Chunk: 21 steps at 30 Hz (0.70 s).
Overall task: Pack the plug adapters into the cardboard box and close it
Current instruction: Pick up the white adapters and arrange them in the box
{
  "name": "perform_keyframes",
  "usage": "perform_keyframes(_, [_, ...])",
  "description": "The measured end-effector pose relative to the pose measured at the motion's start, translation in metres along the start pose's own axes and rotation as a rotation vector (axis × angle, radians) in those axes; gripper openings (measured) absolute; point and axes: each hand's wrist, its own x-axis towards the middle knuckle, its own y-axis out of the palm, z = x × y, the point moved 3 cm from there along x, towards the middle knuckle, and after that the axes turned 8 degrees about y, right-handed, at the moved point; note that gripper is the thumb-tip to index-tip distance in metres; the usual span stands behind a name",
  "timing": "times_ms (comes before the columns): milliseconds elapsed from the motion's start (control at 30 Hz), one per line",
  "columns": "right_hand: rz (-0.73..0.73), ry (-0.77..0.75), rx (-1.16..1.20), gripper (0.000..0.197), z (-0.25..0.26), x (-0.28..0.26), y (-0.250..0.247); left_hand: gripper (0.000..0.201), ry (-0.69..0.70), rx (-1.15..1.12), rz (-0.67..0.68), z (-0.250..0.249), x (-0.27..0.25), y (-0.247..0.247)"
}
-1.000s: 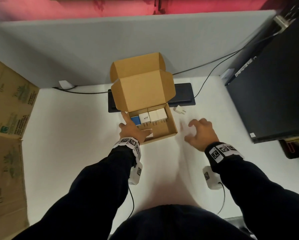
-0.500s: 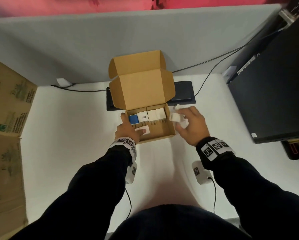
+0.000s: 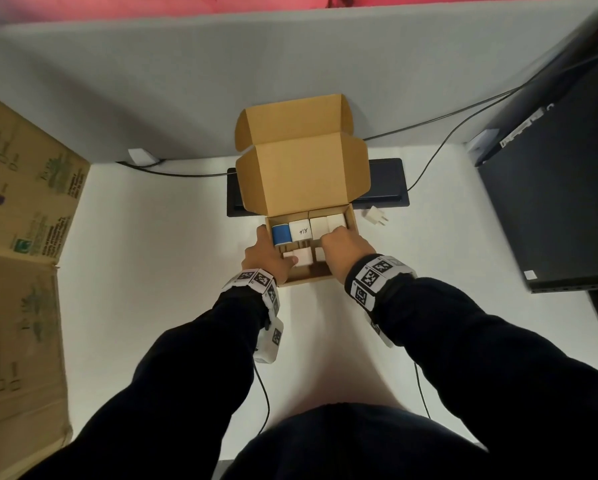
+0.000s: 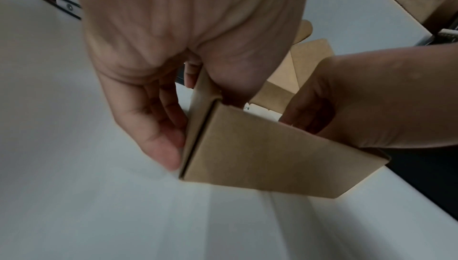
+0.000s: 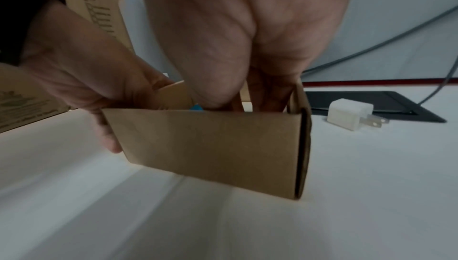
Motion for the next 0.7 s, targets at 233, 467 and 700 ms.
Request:
perform_keyframes(233, [-0.115, -0.045, 0.293, 0.034, -0.001, 0.002, 0.008, 0.124, -0.079, -0.221, -0.132, -0.007, -0.005, 0.001])
perform_keyframes(467, [-0.499, 0.021, 0.481, 0.012, -0.052, -0.012, -0.006, 0.147, -0.069, -0.133, -0.190, -0.023, -0.005, 0.008])
perform_keyframes(700, [-0.205, 0.377, 0.417, 0.049, -0.095, 0.035, 0.002, 0.153, -0.120, -0.055, -0.130, -0.026, -0.001, 0.012])
